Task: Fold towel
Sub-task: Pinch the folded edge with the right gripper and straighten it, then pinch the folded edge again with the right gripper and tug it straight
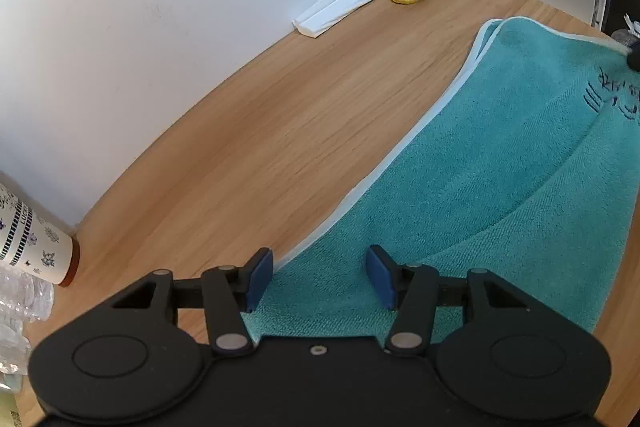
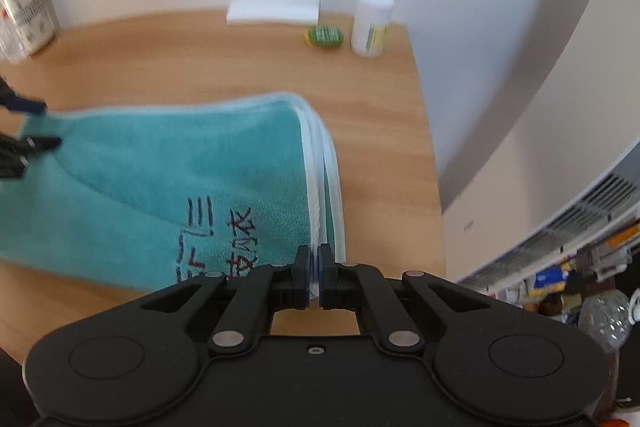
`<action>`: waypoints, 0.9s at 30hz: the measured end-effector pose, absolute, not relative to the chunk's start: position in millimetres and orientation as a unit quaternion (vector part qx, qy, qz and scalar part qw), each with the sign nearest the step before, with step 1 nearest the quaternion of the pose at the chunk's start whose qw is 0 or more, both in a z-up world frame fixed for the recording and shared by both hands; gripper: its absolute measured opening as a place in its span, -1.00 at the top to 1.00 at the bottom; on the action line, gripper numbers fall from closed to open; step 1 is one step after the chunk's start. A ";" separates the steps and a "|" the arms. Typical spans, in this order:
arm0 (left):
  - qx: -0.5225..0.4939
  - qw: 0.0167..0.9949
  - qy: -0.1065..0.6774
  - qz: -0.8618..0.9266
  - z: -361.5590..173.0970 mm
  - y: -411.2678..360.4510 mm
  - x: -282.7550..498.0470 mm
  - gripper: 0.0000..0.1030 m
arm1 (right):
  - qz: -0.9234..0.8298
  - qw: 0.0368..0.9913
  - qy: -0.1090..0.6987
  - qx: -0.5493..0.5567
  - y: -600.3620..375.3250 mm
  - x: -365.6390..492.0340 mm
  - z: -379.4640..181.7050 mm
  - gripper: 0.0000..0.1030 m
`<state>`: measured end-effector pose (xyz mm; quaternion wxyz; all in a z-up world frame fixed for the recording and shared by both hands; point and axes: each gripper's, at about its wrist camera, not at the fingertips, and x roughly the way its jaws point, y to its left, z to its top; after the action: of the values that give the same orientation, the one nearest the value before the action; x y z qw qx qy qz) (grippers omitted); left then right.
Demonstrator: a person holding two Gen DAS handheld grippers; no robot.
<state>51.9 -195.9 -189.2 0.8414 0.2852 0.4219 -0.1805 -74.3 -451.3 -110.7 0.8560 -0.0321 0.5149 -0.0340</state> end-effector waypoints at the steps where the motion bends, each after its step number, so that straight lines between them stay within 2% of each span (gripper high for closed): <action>1: 0.281 0.842 0.424 -0.178 -188.9 -195.7 52.7 -0.06 | -0.043 0.854 0.516 -0.044 -450.2 -74.4 -116.3 0.91; 4: 0.275 0.845 0.426 -0.173 -188.1 -194.2 52.7 -0.08 | -0.070 0.849 0.519 -0.072 -449.2 -70.6 -124.3 0.89; 7: 0.270 0.843 0.433 -0.168 -185.3 -194.1 54.2 -0.07 | -0.062 0.844 0.531 -0.048 -458.9 -67.0 -115.0 0.85; 10: 0.248 0.846 0.443 -0.163 -175.9 -191.5 53.0 -0.08 | -0.057 0.859 0.508 -0.004 -474.2 -67.5 -93.3 0.76; 12: 0.237 0.849 0.444 -0.161 -170.7 -189.9 50.5 -0.08 | -0.039 0.869 0.492 0.037 -486.0 -60.4 -78.0 0.42; 14: 0.223 0.853 0.443 -0.163 -163.5 -187.9 42.9 -0.08 | -0.010 0.879 0.474 0.051 -488.8 -40.0 -70.8 0.35; 21: 0.213 0.854 0.449 -0.153 -157.2 -187.2 32.3 -0.08 | 0.045 0.869 0.491 0.044 -479.3 27.1 -96.7 0.35; 26: 0.185 0.857 0.463 -0.130 -152.3 -177.8 35.9 -0.08 | 0.068 0.856 0.512 0.041 -477.1 34.3 -110.0 0.35; 27: 0.183 0.858 0.463 -0.127 -151.6 -175.9 36.4 -0.08 | 0.073 0.855 0.512 0.044 -478.7 35.6 -111.3 0.40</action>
<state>36.4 -175.9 -151.6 0.8581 0.1827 0.4628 -0.1270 35.6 -478.7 -111.3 0.8545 0.0438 0.5124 0.0731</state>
